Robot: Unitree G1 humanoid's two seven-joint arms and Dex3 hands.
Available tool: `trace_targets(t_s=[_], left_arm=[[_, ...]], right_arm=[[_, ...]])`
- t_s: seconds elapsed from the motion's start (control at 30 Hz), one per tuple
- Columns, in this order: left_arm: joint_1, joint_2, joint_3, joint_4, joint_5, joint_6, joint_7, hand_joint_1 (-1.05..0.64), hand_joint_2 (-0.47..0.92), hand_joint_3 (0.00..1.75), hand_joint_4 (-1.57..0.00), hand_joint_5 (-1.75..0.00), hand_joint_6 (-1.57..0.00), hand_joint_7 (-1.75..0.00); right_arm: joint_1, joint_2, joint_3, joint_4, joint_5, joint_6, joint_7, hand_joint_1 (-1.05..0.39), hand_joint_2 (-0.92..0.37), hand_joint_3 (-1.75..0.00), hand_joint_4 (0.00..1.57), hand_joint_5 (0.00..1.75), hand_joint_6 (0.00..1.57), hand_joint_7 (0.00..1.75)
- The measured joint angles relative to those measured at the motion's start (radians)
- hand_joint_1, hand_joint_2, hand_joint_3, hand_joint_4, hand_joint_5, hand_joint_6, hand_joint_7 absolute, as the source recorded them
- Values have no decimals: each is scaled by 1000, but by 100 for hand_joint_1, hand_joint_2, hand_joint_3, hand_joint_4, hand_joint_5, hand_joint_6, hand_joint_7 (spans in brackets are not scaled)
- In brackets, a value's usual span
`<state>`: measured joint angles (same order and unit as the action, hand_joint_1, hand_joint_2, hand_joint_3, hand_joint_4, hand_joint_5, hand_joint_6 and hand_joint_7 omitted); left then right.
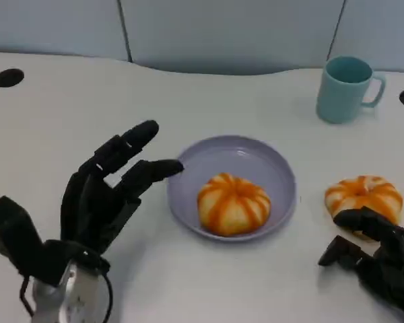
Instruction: Grasp the bread from the table and place it into the plate.
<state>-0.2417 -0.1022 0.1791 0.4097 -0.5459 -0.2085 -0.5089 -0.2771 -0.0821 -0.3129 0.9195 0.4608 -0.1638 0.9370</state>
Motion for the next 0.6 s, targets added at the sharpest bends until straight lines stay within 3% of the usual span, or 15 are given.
trace_targets(t_s=[0.27,0.3,0.37,0.5,0.6], left_arm=[[88,-13,13,-124,-24,112,42,-35,92,19,-57,-141,-67,-74],[88,-14,14,-128,-24,114,42,-34,92,24,-60,-146,-62,-92],[147,-28,15,-200,-23,142,87,-34,92,26,-62,-147,-58,-107],[318,-62,20,-283,-28,235,186,-33,92,26,-64,-147,-58,-113],[353,-65,34,-311,-36,273,217,-31,92,32,-62,-157,-53,-125]], right_arm=[[0,0,0,9,0,-11,2,-43,-92,-9,72,126,80,76],[0,0,0,9,0,-12,2,-43,-92,-10,71,127,80,77],[-3,3,4,9,-1,-13,3,-43,-92,-10,71,128,80,78],[-3,1,5,10,-1,-15,5,-43,-92,-9,71,128,80,77],[-6,0,6,15,0,-14,5,-43,-92,-9,71,127,79,76]])
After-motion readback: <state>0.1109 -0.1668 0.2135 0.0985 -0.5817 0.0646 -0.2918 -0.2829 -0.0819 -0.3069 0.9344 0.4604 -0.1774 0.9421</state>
